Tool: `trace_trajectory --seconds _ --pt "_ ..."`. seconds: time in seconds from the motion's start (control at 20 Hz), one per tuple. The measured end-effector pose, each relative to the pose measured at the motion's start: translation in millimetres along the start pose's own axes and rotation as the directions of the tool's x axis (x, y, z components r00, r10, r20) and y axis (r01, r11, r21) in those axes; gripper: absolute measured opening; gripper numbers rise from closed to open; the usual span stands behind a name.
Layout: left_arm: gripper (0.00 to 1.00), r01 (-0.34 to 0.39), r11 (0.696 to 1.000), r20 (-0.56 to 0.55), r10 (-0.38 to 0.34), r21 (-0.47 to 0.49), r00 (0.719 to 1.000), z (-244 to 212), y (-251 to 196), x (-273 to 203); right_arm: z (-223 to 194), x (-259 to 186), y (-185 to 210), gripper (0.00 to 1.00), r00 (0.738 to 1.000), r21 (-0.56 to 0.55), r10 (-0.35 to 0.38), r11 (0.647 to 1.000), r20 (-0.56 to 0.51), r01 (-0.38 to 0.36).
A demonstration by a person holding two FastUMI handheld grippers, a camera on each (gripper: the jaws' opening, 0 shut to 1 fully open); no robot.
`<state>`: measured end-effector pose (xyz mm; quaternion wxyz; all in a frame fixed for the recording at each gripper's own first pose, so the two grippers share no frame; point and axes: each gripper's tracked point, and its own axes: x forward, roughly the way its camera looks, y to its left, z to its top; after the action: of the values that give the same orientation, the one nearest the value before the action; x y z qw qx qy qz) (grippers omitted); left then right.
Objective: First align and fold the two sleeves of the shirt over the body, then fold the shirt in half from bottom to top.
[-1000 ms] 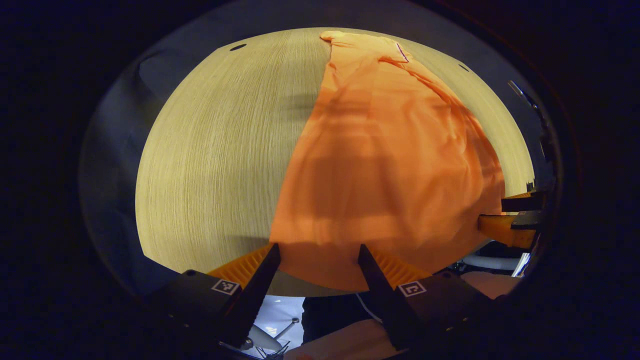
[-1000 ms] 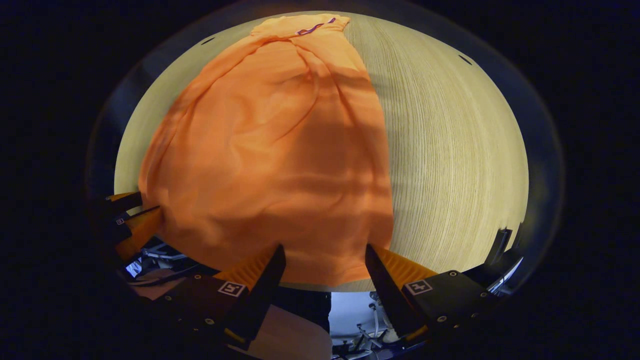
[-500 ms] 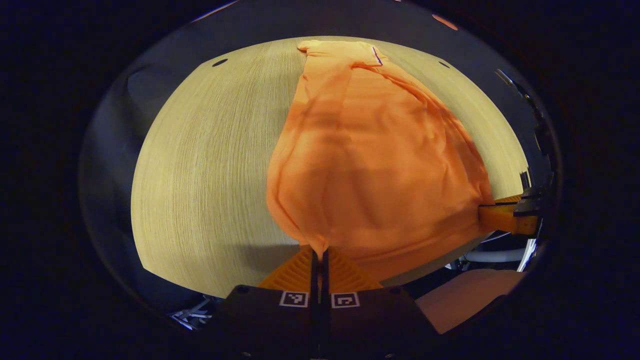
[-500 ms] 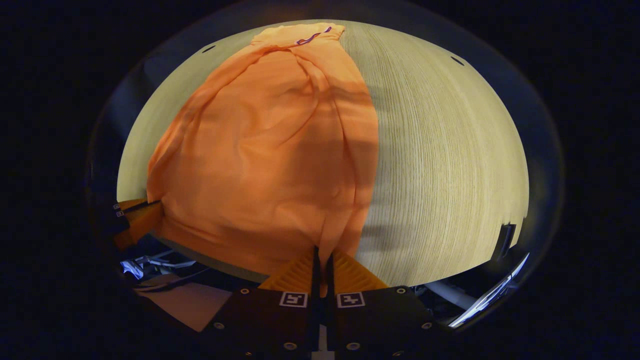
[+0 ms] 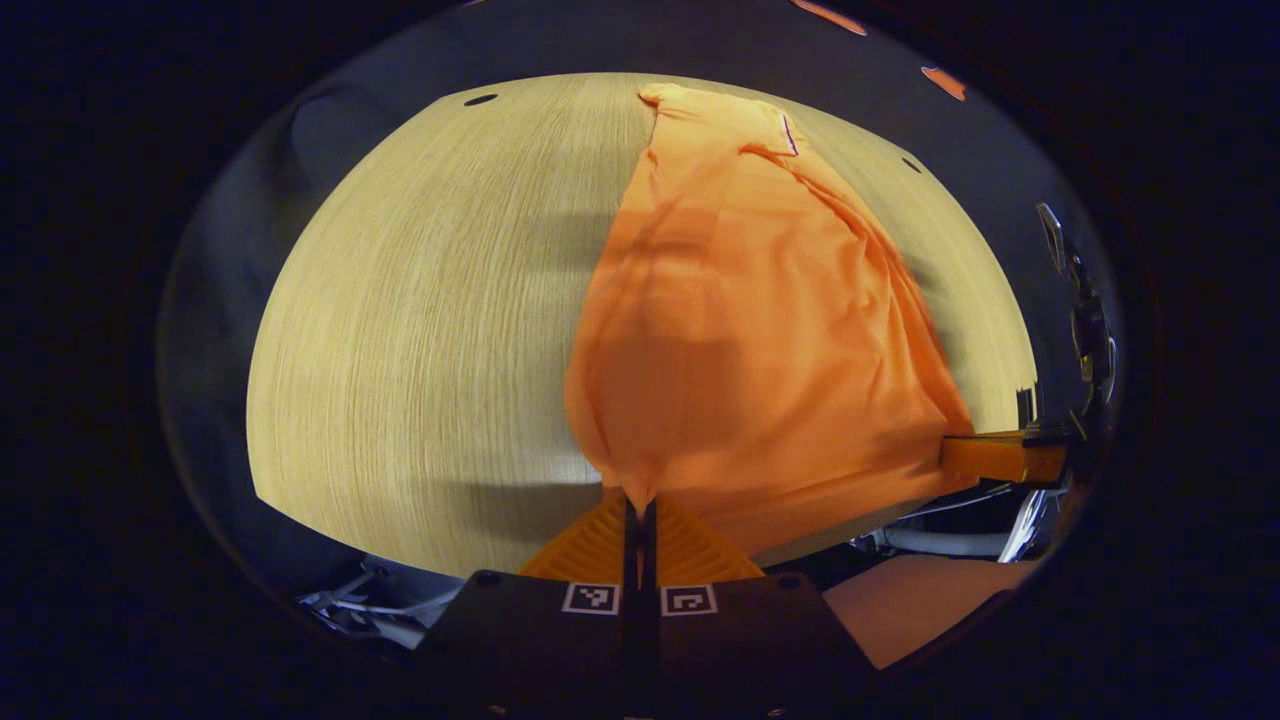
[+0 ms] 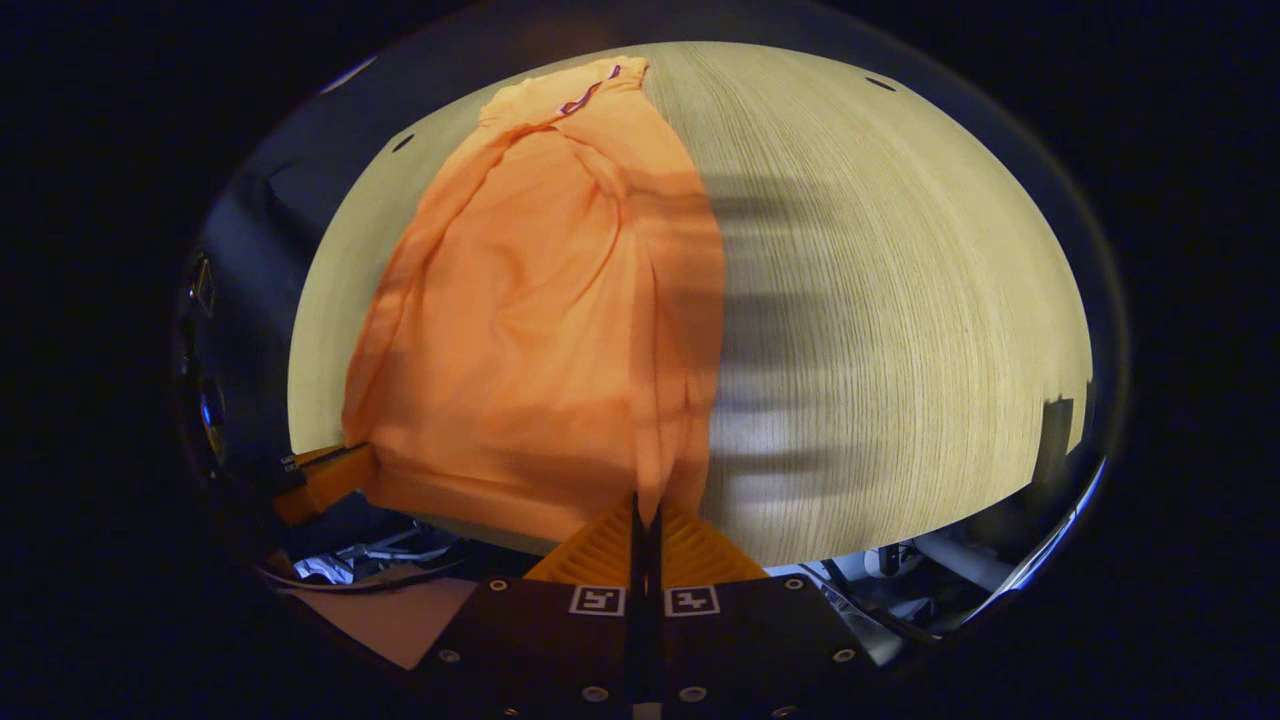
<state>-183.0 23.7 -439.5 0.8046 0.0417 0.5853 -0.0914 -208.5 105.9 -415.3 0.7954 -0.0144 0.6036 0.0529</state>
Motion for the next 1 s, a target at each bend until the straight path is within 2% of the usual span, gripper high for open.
trace_trajectory --seconds 0.35,0.5,0.65,1.0 --pt "0.01 0.023 1.000 0.140 -0.023 -0.001 0.990 75 -4 -43 74 -43 4 0.00 0.991 -0.049 0.018 0.999 0.136 -0.012" --pt "0.00 0.016 0.999 0.196 -0.024 0.043 0.980 114 -4 -53 106 -60 6 0.00 0.983 -0.070 0.030 0.997 0.183 -0.017" --pt "0.01 0.007 0.996 0.247 -0.029 0.087 0.969 161 -9 -52 151 -76 7 0.00 0.967 -0.081 0.032 0.997 0.251 -0.012" --pt "0.01 0.003 0.993 0.377 -0.048 0.119 0.925 276 -28 -60 247 -106 6 0.00 0.928 -0.118 0.022 0.993 0.371 0.024"
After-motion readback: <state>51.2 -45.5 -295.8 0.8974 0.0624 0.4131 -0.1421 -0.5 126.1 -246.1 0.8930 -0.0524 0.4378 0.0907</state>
